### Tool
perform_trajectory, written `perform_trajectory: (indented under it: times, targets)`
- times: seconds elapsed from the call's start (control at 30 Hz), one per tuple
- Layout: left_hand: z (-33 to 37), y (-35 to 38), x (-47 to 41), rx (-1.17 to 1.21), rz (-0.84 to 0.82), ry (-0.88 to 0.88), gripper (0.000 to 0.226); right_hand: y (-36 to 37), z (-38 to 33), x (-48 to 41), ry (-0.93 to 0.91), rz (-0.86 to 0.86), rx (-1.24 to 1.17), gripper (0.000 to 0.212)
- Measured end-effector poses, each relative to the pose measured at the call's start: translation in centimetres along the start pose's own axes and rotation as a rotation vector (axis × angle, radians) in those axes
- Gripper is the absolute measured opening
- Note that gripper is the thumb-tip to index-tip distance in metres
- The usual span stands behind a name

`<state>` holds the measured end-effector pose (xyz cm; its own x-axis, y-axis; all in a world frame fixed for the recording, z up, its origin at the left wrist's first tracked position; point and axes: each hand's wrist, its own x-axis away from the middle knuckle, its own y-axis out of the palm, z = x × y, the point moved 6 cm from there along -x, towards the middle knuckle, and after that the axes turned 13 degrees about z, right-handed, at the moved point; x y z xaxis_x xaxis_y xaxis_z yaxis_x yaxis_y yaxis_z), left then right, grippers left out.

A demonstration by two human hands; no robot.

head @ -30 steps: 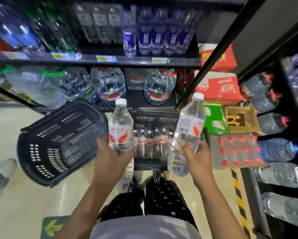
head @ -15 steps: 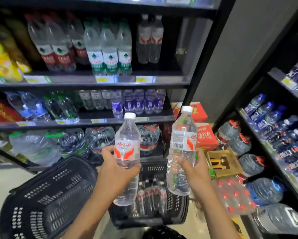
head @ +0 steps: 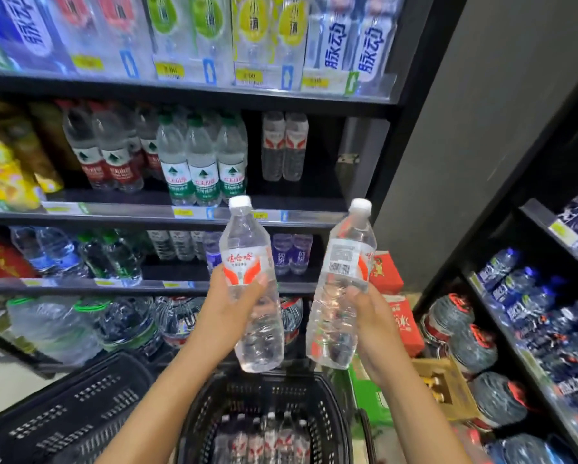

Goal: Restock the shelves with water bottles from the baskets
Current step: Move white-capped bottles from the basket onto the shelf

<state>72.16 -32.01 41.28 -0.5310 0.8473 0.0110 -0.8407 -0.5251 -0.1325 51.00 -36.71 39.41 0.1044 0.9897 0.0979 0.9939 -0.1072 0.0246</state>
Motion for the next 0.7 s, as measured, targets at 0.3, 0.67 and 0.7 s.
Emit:
perform_trajectory:
  times: [0.3,0.67,0.7]
  targets:
    - [1.5,1.8,-10.0,-0.156,-0.047,0.026,0.056,4.5,-1.7,-7.5,0.103,-0.111,-0.066,0.039]
    - [4.2,5.0,-23.5,-0.197,-0.14,0.094,0.038,10.5,-6.0,-19.5,-0.096,-0.023,0.159,0.03]
    - [4.2,5.4,-24.5,-0.187,-0.148,0.084,0.037,11.0,-5.9,-20.5,-0.085,-0.015,0.149,0.029]
